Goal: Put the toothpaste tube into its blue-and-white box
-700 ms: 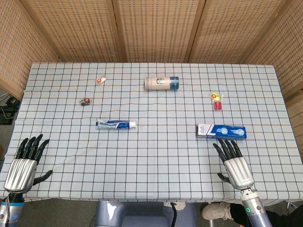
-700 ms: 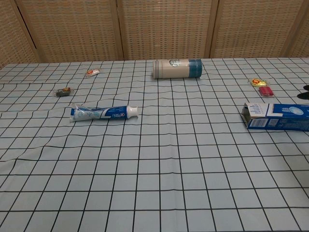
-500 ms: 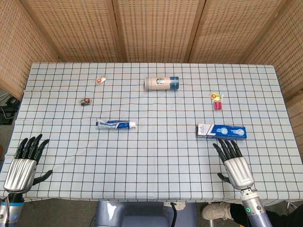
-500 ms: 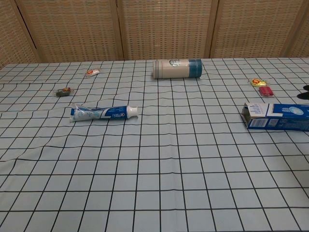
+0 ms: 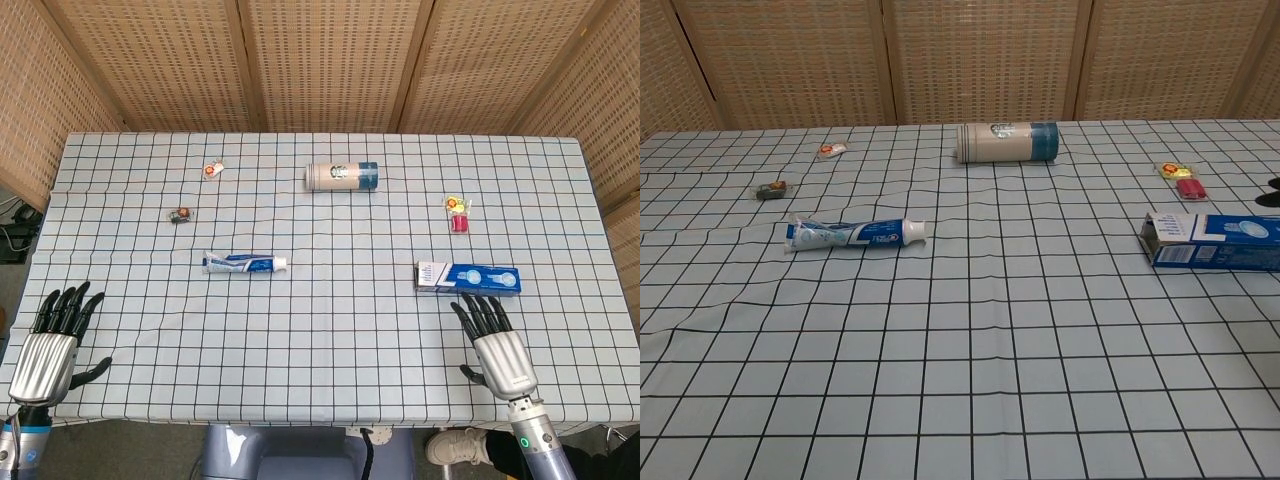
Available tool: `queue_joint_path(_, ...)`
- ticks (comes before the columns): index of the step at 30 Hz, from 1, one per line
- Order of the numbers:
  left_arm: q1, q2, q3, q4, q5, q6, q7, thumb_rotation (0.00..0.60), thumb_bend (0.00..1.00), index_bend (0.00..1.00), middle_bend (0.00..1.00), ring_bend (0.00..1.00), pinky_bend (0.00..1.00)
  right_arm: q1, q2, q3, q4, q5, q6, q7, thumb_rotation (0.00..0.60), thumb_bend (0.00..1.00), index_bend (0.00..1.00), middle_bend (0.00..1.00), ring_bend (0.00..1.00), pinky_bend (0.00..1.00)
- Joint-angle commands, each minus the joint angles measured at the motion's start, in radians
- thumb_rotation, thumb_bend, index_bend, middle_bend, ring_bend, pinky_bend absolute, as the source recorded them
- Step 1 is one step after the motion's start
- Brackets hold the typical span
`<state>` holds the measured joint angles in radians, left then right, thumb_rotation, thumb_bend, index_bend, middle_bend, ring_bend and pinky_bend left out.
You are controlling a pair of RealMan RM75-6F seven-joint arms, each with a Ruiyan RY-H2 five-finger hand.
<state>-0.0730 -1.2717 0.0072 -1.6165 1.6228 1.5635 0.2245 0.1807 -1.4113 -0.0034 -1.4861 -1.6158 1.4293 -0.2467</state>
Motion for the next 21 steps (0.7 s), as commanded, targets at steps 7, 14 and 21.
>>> queue_joint_path(7, -0.046, 0.009, -0.051, -0.067, -0.021, -0.042, 0.055, 0.6, 0.21, 0.14, 0.0, 0.03, 0.05, -0.001, 0.008, 0.003, -0.008, -0.002, 0.005, 0.014, 0.6, 0.18, 0.09, 0.0, 0.0, 0.03)
queue_joint_path(14, -0.186, 0.01, -0.189, -0.19, -0.195, -0.214, 0.194, 0.6, 0.3, 0.26, 0.08, 0.17, 0.16, 0.003, 0.003, 0.005, -0.005, 0.011, -0.015, 0.003, 0.6, 0.18, 0.09, 0.0, 0.0, 0.03)
queue_joint_path(21, -0.357, -0.057, -0.31, -0.181, -0.478, -0.386, 0.365, 0.6, 0.31, 0.33, 0.1, 0.17, 0.16, 0.008, -0.005, 0.013, 0.014, 0.035, -0.035, 0.014, 0.6, 0.18, 0.09, 0.0, 0.0, 0.03)
